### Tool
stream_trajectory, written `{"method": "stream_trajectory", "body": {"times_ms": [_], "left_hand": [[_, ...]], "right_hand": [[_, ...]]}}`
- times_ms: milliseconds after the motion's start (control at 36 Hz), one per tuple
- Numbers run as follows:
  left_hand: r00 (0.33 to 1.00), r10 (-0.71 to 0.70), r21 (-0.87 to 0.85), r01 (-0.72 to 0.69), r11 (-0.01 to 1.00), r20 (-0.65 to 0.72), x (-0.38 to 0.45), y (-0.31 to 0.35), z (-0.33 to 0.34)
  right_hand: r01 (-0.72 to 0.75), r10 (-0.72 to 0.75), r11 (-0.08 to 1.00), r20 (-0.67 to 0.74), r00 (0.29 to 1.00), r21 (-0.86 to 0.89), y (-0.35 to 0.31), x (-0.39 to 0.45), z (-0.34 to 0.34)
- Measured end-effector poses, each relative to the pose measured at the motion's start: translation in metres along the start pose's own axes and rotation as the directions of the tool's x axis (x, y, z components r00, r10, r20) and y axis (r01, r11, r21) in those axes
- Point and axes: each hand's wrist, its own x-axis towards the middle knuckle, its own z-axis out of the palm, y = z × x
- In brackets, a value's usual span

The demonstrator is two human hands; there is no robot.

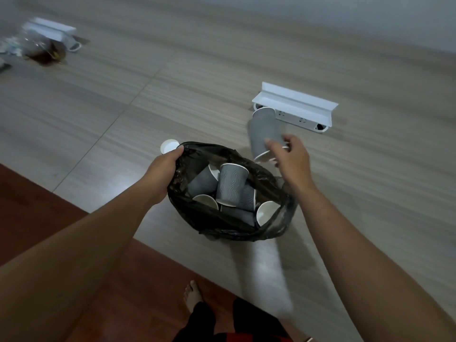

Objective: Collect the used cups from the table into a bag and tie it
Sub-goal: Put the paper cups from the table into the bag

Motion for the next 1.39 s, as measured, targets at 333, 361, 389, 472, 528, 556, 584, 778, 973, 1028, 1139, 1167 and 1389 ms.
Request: {"method": "stream_trajectory", "body": {"times_ms": [333, 361, 389, 472, 528, 556, 584, 778, 973, 1028, 1139, 1167, 1389], "left_hand": [[0.992, 0.052, 0.019, -0.055, 0.998, 0.117, -0.005, 0.014, -0.014], [0.990, 0.055, 0.025, -0.058, 0.998, 0.127, -0.006, 0.015, -0.016], [0.989, 0.054, 0.034, -0.059, 0.998, 0.134, -0.006, 0.015, -0.017], [0.989, 0.063, 0.033, -0.068, 0.997, 0.133, -0.006, 0.013, -0.019], [0.989, 0.066, 0.032, -0.071, 0.997, 0.130, -0.005, 0.012, -0.020], [0.989, 0.067, 0.034, -0.072, 0.997, 0.129, -0.005, 0.012, -0.021], [0.989, 0.071, 0.034, -0.076, 0.997, 0.127, -0.004, 0.011, -0.022], [0.985, 0.100, 0.036, -0.106, 0.994, 0.141, 0.000, 0.013, -0.019], [0.982, 0.082, 0.013, -0.085, 0.996, 0.168, 0.005, 0.012, -0.016], [0.982, 0.073, -0.009, -0.072, 0.997, 0.173, 0.007, 0.011, -0.017], [0.978, 0.093, -0.036, -0.088, 0.996, 0.187, 0.007, 0.008, -0.019], [0.977, 0.098, -0.044, -0.091, 0.995, 0.192, 0.007, 0.008, -0.019], [0.972, 0.125, -0.021, -0.123, 0.992, 0.200, -0.002, 0.006, -0.020]], "right_hand": [[0.270, -0.044, 0.847, 0.446, 0.894, -0.457, -0.030, -0.060, 0.076], [0.300, -0.056, 0.848, 0.489, 0.870, -0.437, -0.030, -0.061, 0.078], [0.323, -0.063, 0.852, 0.531, 0.845, -0.413, -0.030, -0.060, 0.079], [0.353, -0.123, 0.863, 0.528, 0.840, -0.361, -0.026, -0.053, 0.075], [0.325, -0.179, 0.887, 0.405, 0.897, -0.328, -0.021, -0.043, 0.068], [0.293, -0.189, 0.906, 0.328, 0.926, -0.305, -0.018, -0.036, 0.063], [0.255, -0.182, 0.924, 0.257, 0.949, -0.286, -0.015, -0.029, 0.059], [-0.029, 0.036, 0.928, 0.012, 0.999, -0.371, 0.020, 0.044, 0.027], [-0.192, 0.209, 0.865, -0.016, 0.978, -0.464, 0.043, 0.119, 0.029], [-0.232, 0.255, 0.846, -0.019, 0.967, -0.479, 0.045, 0.136, 0.038], [-0.246, 0.273, 0.826, -0.021, 0.962, -0.507, 0.046, 0.155, 0.057], [-0.238, 0.272, 0.824, -0.009, 0.962, -0.514, 0.047, 0.160, 0.063], [-0.242, 0.258, 0.851, -0.029, 0.966, -0.466, 0.058, 0.169, 0.073]]}}
